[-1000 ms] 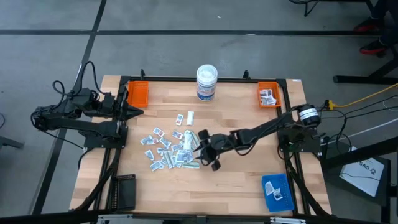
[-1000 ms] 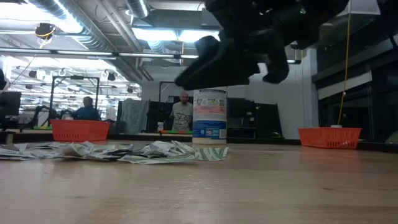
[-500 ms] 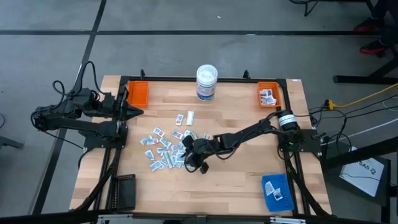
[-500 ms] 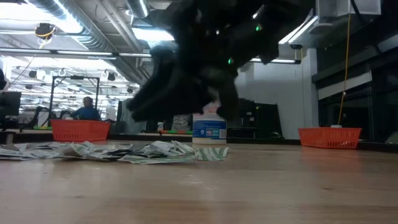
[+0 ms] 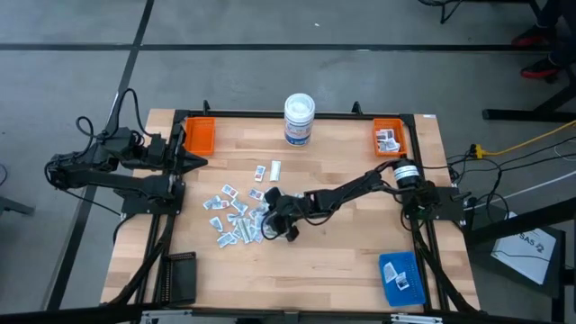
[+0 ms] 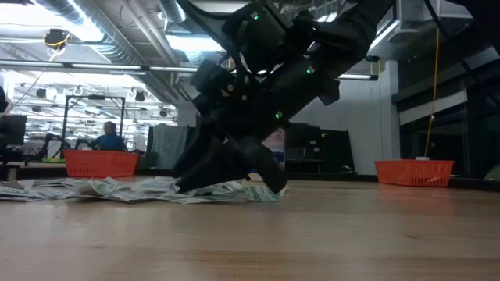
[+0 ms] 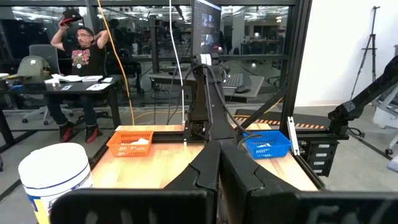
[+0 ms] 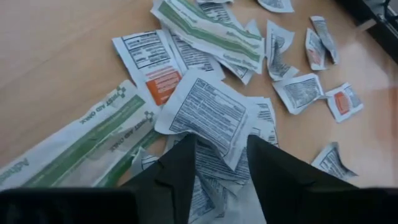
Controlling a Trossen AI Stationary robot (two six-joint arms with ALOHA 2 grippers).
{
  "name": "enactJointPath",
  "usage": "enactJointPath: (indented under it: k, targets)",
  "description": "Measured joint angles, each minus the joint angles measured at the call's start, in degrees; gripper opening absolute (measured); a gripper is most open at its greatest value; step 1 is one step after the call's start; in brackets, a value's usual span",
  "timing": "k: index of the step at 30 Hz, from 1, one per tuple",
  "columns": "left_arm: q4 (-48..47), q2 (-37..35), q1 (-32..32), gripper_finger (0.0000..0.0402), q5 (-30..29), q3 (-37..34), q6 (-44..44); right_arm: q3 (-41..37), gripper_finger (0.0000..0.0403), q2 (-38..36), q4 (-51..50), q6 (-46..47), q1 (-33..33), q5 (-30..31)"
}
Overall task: Pick & Place First Aid Supplies
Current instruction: Put the blue alcohol pad into the blue bin
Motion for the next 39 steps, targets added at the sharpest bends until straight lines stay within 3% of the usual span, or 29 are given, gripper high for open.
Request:
enactJointPath:
  k: [12,17,24,32,39]
  targets:
    - [0.00,-0.02,0.00,0.0004,0.02,0.00,0.00,-0.02,0.0015,0.05,-0.87,0.21,-0.17,-2.47]
    - [0.00,-0.01,0.01,0.0004,0.01,0.00,0.00,-0.05,0.0007,-0.05,-0.49,4.53,-0.21,-3.11]
    - [0.00,-0.02,0.00,0.0004,0.02,0.00,0.00,-0.09,0.0003,-3.19,-0.45,15.07,-0.97,-13.22]
    - [0.00,0.00,0.00,0.0004,0.00,0.00,0.00,-0.11,0.0001,-6.51,-0.04,28.85,-2.50,-30.56]
    - [0.00,-0.01,0.00,0.0004,0.01,0.00,0.00,-0.11,0.0001,-7.30,3.83,39.48,-2.71,-38.36]
